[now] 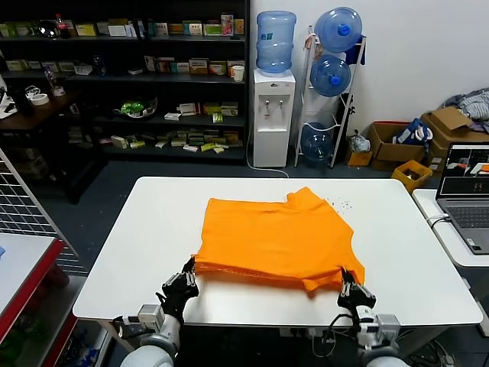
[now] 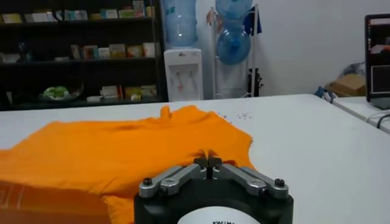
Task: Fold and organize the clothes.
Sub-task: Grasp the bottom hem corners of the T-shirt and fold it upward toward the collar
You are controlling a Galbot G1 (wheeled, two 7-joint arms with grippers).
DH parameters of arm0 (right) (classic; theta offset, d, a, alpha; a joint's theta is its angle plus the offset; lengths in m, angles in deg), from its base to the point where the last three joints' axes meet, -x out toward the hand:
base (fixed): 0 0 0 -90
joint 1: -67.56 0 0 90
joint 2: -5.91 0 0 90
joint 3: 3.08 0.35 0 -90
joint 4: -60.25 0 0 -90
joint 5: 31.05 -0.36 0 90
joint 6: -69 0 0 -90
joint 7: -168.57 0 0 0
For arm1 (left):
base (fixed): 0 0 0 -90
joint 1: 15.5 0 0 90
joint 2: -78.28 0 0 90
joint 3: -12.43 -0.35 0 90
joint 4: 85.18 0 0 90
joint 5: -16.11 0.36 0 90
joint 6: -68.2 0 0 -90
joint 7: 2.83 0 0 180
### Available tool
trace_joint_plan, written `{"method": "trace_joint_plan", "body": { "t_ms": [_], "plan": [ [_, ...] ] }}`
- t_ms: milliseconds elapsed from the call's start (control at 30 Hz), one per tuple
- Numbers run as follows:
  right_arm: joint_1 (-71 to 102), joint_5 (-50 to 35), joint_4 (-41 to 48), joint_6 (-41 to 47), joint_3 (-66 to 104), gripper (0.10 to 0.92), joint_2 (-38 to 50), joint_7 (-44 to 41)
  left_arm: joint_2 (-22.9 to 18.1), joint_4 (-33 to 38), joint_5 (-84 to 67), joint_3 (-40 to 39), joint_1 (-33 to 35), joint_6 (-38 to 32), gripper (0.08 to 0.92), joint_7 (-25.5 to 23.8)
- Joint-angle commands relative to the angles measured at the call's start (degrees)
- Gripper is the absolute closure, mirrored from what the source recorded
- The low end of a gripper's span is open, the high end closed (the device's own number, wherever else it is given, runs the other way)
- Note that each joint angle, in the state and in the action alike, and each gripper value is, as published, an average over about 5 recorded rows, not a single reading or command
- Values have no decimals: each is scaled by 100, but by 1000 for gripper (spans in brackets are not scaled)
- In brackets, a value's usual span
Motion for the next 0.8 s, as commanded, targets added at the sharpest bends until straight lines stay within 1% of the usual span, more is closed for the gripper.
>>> {"method": "trace_joint_plan", "body": {
  "t_ms": [33, 267, 367, 467, 600, 800],
  "plan": [
    [-1485, -386, 878, 434, -142, 900, 123, 116, -51, -981, -166, -356, -1228, 15, 910, 123],
    [-1921, -502, 1245, 516, -354, 900, 149, 114, -173, -1396, -145, -487, -1575, 159, 910, 243],
    [-1962, -491, 1317, 542, -405, 878, 143, 15, -192, -1475, -140, -512, -1639, 253, 887, 259],
    [-1876, -473, 1295, 552, -400, 808, 152, -173, -195, -1443, -135, -493, -1606, 330, 818, 243],
    [-1607, -403, 1141, 480, -324, 687, 188, -356, -124, -1214, -118, -449, -1408, 336, 706, 223],
    [-922, -97, 759, 209, -23, 514, 370, -627, 68, -729, -62, -308, -861, 330, 532, 125]
  ]
}}
